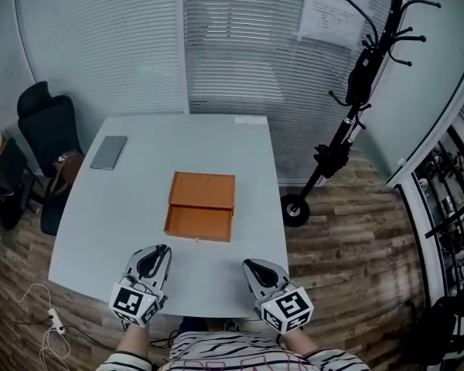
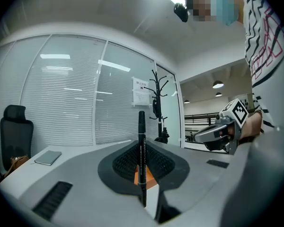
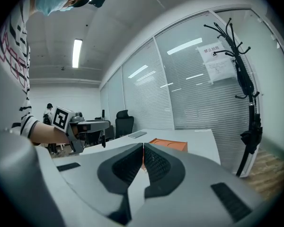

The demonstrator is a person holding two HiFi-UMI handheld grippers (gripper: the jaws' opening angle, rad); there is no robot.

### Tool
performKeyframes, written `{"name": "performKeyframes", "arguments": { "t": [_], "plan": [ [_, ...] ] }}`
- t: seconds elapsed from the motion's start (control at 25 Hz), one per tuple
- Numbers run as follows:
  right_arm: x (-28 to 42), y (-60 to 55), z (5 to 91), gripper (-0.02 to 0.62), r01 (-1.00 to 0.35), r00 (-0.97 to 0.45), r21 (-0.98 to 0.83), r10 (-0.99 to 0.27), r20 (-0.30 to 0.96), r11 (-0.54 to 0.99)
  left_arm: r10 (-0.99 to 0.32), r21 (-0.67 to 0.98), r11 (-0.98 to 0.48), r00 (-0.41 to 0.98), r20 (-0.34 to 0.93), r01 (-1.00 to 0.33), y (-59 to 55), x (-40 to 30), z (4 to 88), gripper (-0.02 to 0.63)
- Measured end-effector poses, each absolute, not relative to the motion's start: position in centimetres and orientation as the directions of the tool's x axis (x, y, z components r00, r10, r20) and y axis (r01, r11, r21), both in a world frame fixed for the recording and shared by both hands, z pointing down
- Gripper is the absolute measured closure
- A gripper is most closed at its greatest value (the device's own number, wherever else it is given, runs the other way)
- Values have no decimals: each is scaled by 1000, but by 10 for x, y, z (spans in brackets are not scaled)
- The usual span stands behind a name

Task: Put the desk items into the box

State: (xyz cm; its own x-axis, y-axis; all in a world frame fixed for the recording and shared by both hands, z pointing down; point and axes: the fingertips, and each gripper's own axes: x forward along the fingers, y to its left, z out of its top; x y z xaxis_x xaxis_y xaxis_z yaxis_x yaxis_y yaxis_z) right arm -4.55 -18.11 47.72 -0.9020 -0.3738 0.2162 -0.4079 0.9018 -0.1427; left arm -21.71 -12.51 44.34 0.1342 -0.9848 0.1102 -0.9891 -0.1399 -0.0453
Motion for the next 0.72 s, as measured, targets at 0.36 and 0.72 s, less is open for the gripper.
{"name": "performKeyframes", "arguments": {
  "t": [0.36,0.72],
  "plan": [
    [-69,-207,481,569,-513,-847,-139,-473,244,847,-944,-86,-293,273,185,-952,-195,-248,455,560],
    [-75,-215,492,569,-594,-791,-142,-543,281,792,-853,-165,-451,369,371,-877,-247,-252,505,560]
  ]
}}
